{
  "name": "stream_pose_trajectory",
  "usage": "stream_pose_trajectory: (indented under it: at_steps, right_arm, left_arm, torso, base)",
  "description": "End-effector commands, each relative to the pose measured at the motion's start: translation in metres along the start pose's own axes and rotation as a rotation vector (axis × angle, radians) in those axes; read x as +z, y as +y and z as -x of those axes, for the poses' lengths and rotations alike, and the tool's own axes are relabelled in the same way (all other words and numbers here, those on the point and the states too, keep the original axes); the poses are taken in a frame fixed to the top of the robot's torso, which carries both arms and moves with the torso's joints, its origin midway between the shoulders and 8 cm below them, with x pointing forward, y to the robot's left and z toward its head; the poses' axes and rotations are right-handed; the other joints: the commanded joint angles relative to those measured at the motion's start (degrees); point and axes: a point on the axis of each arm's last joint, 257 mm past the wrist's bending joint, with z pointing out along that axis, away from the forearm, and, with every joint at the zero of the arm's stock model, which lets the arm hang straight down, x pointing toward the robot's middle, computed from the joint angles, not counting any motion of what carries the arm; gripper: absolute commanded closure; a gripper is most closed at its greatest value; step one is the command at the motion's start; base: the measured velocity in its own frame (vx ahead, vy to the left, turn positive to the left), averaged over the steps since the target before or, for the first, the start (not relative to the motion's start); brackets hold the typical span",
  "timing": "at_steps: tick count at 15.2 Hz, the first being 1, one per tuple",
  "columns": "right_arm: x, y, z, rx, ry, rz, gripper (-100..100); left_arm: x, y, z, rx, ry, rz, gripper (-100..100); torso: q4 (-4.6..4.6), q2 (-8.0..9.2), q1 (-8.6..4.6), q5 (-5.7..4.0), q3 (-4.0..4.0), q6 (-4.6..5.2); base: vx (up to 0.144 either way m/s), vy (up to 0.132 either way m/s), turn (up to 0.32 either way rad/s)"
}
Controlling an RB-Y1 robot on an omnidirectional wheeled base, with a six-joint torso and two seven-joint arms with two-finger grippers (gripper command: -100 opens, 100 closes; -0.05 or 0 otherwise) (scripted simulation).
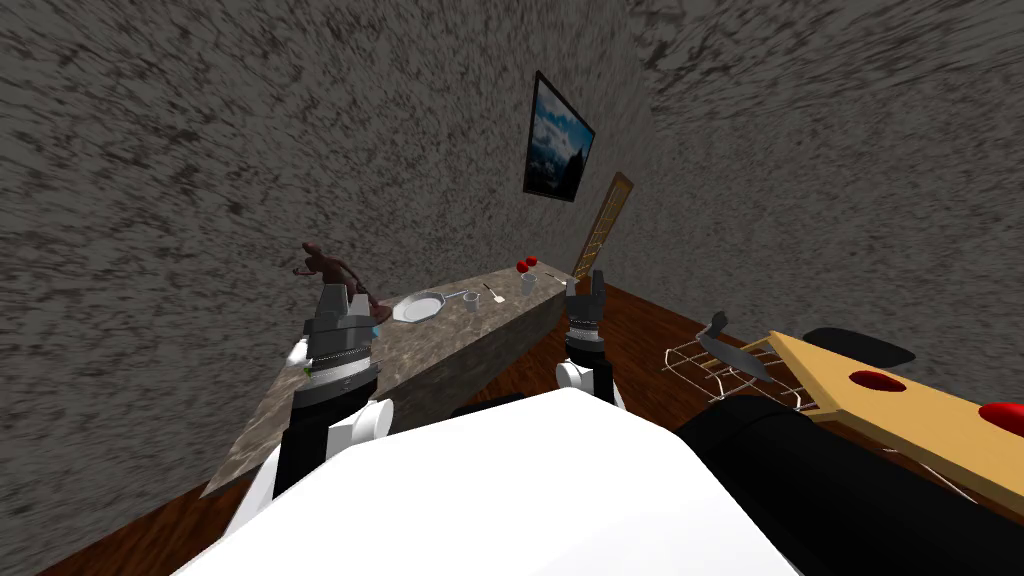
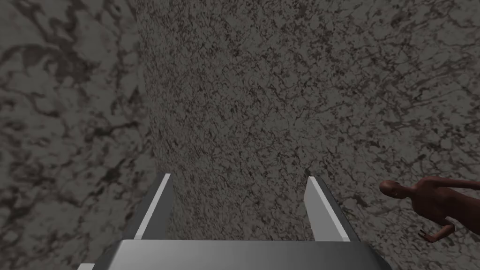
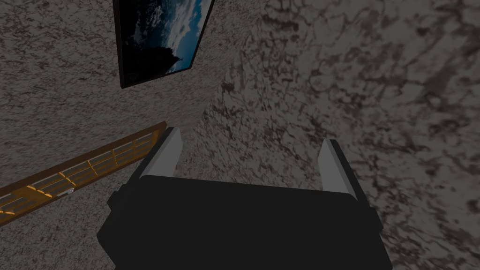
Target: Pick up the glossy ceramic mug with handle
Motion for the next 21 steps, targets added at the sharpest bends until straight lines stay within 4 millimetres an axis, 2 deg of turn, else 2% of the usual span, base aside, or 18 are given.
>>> stream_pose_trajectory:
  at_steps: [1, 3, 4, 6, 9, 10, 11, 14, 16, 19, 21]
  right_arm:
    - [0.000, 0.000, 0.000, 0.000, 0.000, 0.000, 0]
    - [0.000, 0.000, 0.000, 0.000, 0.000, 0.000, 0]
    - [0.000, 0.000, 0.000, 0.000, 0.000, 0.000, 0]
    - [0.000, 0.000, 0.000, 0.000, 0.000, 0.000, 0]
    - [0.000, 0.000, 0.000, 0.000, 0.000, 0.000, 0]
    - [0.000, 0.000, 0.000, 0.000, 0.000, 0.000, 0]
    - [0.000, 0.000, 0.000, 0.000, 0.000, 0.000, 0]
    - [0.000, 0.000, 0.000, 0.000, 0.000, 0.000, 0]
    - [0.000, 0.000, 0.000, 0.000, 0.000, 0.000, 0]
    - [0.000, 0.000, 0.000, 0.000, 0.000, 0.000, 0]
    - [0.000, 0.000, 0.000, 0.000, 0.000, 0.000, 0]
  left_arm:
    - [0.001, 0.005, -0.004, 0.008, 0.031, 0.009, -100]
    - [0.002, 0.016, -0.009, 0.017, 0.073, 0.038, -100]
    - [0.002, 0.016, -0.009, 0.019, 0.078, 0.037, -100]
    - [0.003, 0.033, -0.014, 0.026, 0.122, 0.080, -100]
    - [0.004, 0.046, -0.018, 0.036, 0.156, 0.115, -100]
    - [0.004, 0.058, -0.020, 0.043, 0.182, 0.146, -100]
    - [0.004, 0.059, -0.020, 0.043, 0.183, 0.150, -100]
    - [0.005, 0.083, -0.024, 0.058, 0.235, 0.214, -100]
    - [0.004, 0.088, -0.025, 0.060, 0.238, 0.232, -100]
    - [0.004, 0.114, -0.026, 0.078, 0.289, 0.301, -100]
    - [0.001, 0.121, -0.027, 0.081, 0.294, 0.328, -100]
  torso:
    - [0.00, 0.00, 0.00, 0.00, 0.00, 0.00]
    - [0.00, 0.00, 0.01, 0.00, 0.00, 0.01]
    - [0.00, 0.00, 0.00, 0.00, 0.00, 0.02]
    - [0.00, 0.00, -0.01, 0.00, 0.00, 0.01]
    - [0.00, 0.00, -0.03, -0.01, 0.00, 0.02]
    - [0.00, 0.00, -0.03, -0.01, 0.00, 0.01]
    - [0.00, -0.01, -0.03, -0.01, -0.01, 0.02]
    - [0.00, -0.02, -0.03, -0.01, -0.01, 0.02]
    - [-0.01, -0.02, -0.04, -0.01, -0.01, 0.02]
    - [-0.01, -0.03, -0.05, -0.01, -0.02, 0.02]
    - [-0.01, -0.03, -0.06, -0.01, -0.02, 0.02]
  base:
    - [-0.001, -0.003, -0.027]
    - [-0.002, -0.008, -0.078]
    - [-0.003, -0.008, -0.063]
    - [-0.003, -0.011, -0.078]
    - [-0.002, -0.012, -0.078]
    - [-0.002, -0.013, -0.103]
    - [-0.001, -0.011, -0.084]
    - [0.000, -0.013, -0.101]
    - [0.001, -0.011, -0.063]
    - [0.004, -0.016, -0.111]
    - [0.004, -0.015, -0.073]
